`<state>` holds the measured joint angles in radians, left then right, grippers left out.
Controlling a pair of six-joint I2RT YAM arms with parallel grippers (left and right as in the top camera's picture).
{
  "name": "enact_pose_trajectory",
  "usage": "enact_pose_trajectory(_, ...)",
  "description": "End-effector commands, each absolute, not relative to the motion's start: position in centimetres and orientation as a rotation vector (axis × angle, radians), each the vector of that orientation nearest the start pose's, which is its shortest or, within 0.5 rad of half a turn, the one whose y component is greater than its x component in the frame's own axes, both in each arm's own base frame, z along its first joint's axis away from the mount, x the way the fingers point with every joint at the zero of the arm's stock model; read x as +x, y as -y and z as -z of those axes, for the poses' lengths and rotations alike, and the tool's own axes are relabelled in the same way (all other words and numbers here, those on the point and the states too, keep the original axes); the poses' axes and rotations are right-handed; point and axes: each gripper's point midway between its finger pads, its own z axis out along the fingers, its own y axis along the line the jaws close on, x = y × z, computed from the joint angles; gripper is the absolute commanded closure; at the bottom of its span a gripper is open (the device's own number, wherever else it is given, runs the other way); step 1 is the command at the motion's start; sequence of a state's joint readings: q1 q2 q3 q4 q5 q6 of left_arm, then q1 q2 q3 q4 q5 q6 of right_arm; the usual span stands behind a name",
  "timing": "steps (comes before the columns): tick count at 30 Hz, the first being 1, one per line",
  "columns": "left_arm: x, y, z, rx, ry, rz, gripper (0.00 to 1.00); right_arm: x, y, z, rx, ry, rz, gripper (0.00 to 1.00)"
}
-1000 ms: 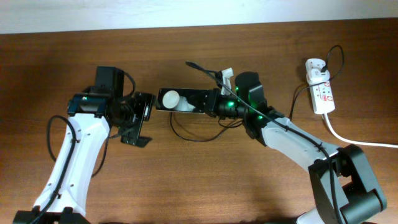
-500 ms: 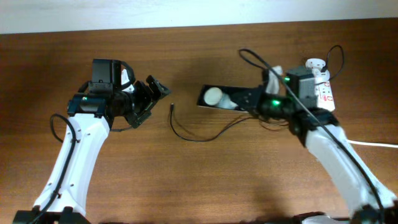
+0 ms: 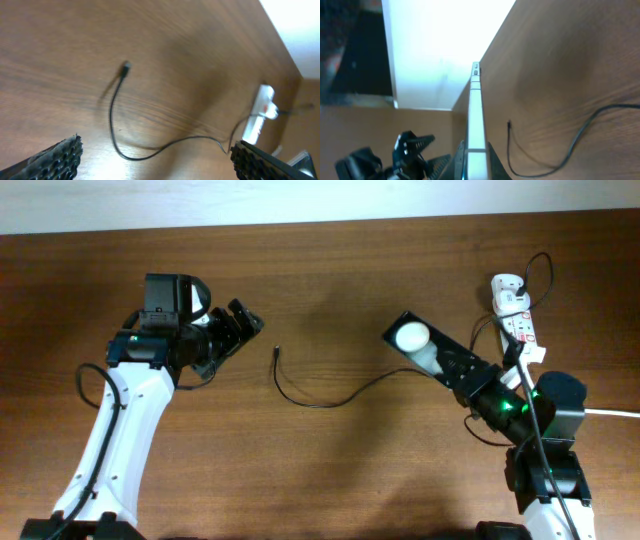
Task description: Plug charger to phone and switch on socket
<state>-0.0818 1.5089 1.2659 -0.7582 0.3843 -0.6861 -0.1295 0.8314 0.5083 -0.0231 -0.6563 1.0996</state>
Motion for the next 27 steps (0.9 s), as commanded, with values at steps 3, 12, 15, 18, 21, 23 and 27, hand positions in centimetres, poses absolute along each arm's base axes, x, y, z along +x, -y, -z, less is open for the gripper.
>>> enact_pose_trajectory(3,38.1,15.5,-20.1,-0.206,-2.514,1.164,0.00,32.6,-8.6,-26.5,0.682,-1.714,-1.383,0.96)
enact_pose_trajectory(12,39.6,22.1,-22.8,-0.053,-2.353,1.512,0.01,35.8,-11.7,-26.2,1.035,-1.452,-1.366,0.96)
enact_pose_trajectory(15,40.3,23.2,-25.2,-0.055,-2.265,1.608,0.01,36.8,-14.1,-27.0,0.982,-1.389,-1.479,0.96)
enact_pose_trajectory(18,40.4,23.3,-25.6,-0.123,-2.268,1.656,0.00,37.4,-15.9,-26.7,0.979,-1.370,-1.585,0.96)
enact_pose_trajectory(21,40.1,24.5,-26.1,-0.088,-2.251,1.691,0.05,37.7,-17.5,-25.3,0.988,-1.435,-1.611,0.96)
enact_pose_trajectory(23,40.2,25.5,-26.8,-0.084,-2.227,1.710,0.08,37.5,-18.2,-25.5,0.976,-1.442,-1.626,0.96)
enact_pose_trajectory(27,40.0,27.3,-26.2,-0.103,-2.244,1.728,0.15,37.4,-18.6,-26.1,0.960,-1.437,-1.643,0.96)
